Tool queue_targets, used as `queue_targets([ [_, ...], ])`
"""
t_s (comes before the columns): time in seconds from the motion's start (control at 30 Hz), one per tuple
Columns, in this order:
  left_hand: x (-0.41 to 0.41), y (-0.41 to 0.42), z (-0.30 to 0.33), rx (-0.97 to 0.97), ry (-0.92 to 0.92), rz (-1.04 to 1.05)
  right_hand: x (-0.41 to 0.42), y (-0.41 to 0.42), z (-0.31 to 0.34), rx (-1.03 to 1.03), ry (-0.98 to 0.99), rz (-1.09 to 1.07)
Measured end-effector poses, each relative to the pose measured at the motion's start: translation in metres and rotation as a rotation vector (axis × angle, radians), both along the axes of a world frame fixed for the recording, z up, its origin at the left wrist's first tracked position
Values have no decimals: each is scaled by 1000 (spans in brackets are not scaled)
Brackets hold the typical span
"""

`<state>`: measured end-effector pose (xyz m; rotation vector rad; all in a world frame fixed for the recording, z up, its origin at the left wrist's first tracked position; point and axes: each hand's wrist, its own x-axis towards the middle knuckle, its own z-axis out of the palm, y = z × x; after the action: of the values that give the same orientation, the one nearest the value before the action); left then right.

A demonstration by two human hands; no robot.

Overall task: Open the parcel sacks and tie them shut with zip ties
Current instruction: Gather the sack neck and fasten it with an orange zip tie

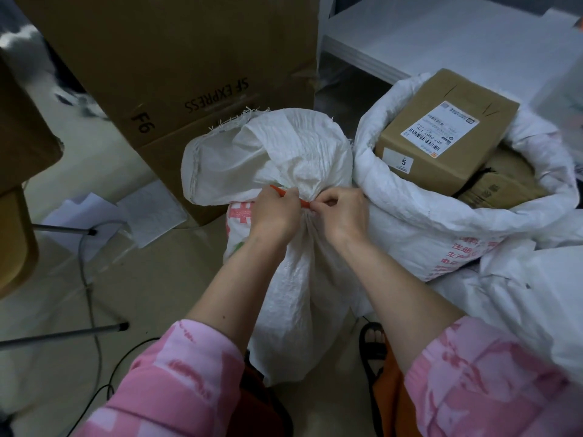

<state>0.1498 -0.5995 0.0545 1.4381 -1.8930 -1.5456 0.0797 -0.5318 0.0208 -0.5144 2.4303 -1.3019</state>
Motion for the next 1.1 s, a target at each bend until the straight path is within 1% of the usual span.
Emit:
queue_targets([
  [0.17, 3, -1, 2, 34, 4, -11, 6, -6, -9, -33, 32, 51],
  [0.33, 8, -3, -1, -37, -37, -62, 8, -6, -11, -77, 86, 101],
  [0.4, 9, -5, -2, -56, -76, -48, 10, -5, -8, -82, 110, 122],
  [0.57, 11, -5, 0, -123, -81, 11, 13, -5, 2, -156, 131, 157],
  [0.73, 20, 2, 14, -275, -128, 35, 14, -3, 4, -238, 188, 254],
  [0.83, 24, 7, 18, -455, -220, 18, 15, -2, 4, -223, 209, 252],
  [1.0, 30, 8, 12, -720, -340, -126, 17, -2, 2, -132, 199, 264],
  [1.1, 34, 1, 6, -813, -429, -210, 17, -3, 3, -66, 179, 262],
])
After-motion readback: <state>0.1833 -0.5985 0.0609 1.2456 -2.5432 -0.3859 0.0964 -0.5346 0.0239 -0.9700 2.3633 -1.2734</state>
